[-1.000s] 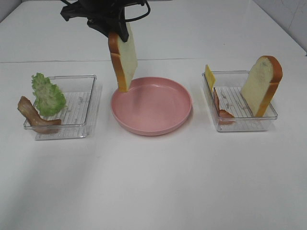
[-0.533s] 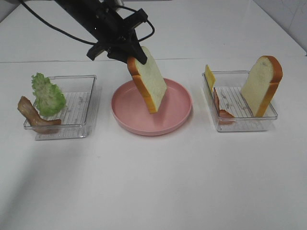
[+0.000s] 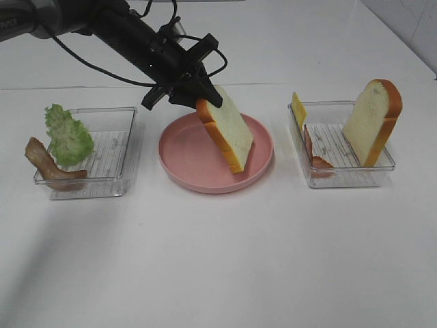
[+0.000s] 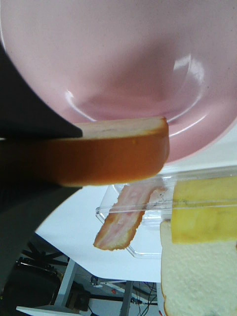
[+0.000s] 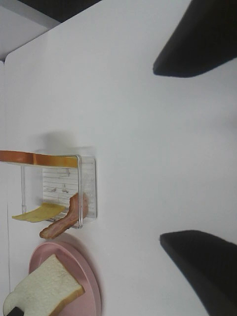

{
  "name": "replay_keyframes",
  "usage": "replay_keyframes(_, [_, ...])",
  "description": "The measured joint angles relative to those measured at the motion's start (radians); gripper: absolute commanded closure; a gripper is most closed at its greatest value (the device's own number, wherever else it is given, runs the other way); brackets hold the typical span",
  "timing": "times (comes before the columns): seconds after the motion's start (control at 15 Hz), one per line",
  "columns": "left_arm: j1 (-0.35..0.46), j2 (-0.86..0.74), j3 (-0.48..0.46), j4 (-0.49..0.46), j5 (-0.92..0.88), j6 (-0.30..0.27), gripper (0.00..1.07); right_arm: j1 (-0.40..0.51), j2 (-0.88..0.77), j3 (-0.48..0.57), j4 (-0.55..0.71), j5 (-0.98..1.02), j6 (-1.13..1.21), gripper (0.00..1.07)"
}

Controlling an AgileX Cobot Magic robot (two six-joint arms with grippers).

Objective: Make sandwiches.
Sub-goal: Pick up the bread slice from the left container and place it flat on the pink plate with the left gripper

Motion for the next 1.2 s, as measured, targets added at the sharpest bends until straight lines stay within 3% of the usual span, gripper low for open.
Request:
replay_keyframes(0.4, [-0.011, 0.001, 0.0, -0.015, -0.047, 0.0, 1.07, 0.0, 0.0, 0.0, 0.0, 0.0, 0.0, 0.27])
replay_keyframes(0.93, [-0.031, 0.002, 0.0, 0.035, -0.068, -0.013, 1.07, 0.0, 0.0, 0.0, 0.0, 0.0, 0.0, 0.27])
replay_keyframes(1.2, [-0.031, -0.056, 0.0, 0.147, -0.07, -0.081, 1.07, 0.0, 0.0, 0.0, 0.0, 0.0, 0.0, 0.27])
